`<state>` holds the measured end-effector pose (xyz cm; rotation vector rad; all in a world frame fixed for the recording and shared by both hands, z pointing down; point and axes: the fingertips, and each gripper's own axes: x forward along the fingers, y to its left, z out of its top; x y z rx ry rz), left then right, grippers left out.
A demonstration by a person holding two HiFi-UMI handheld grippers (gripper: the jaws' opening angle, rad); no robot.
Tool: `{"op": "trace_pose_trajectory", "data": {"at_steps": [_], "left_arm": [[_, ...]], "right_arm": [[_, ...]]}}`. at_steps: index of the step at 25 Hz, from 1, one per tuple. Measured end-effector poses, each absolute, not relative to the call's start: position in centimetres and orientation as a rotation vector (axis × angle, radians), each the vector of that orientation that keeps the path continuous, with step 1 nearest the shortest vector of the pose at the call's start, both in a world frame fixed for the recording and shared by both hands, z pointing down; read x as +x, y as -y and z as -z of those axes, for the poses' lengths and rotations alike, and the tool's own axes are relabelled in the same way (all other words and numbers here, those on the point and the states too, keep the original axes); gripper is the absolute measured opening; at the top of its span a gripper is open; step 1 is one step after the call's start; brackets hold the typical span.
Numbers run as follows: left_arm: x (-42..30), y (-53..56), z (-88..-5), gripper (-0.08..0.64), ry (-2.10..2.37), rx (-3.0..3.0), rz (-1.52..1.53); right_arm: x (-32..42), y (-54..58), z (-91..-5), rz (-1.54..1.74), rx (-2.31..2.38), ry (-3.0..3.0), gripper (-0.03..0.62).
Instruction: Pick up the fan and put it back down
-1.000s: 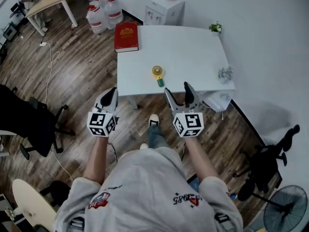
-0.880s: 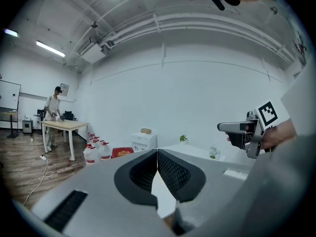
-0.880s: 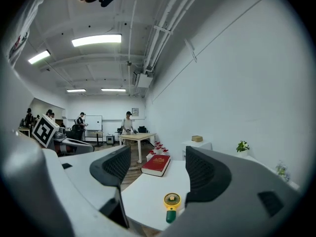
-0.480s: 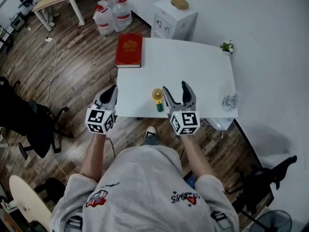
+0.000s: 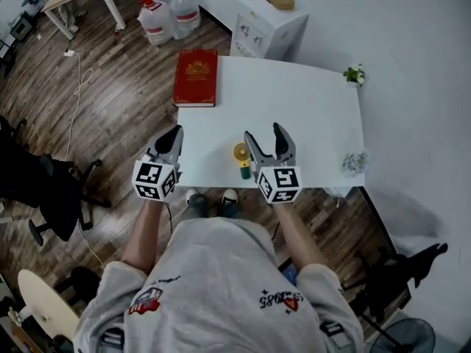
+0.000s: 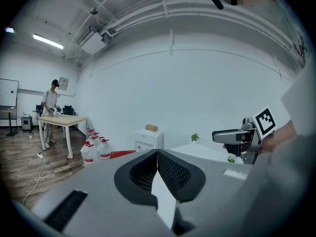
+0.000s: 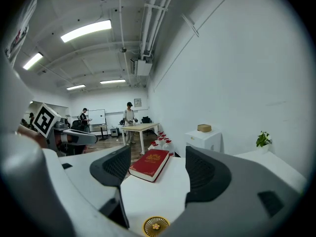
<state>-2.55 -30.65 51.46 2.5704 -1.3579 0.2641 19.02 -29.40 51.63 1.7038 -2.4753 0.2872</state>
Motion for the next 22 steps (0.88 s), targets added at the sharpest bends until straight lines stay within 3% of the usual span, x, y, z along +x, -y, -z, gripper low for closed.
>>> {"op": "trace_pose_trajectory", "data": {"at_steps": [22], "left_arm": [[-6.2, 30.6, -63.2, 0.005, 1.211, 2.448, -0.418]], "right_arm": [[16.5, 24.7, -77.2, -0.895, 1.452, 1.976, 0.336]]}}
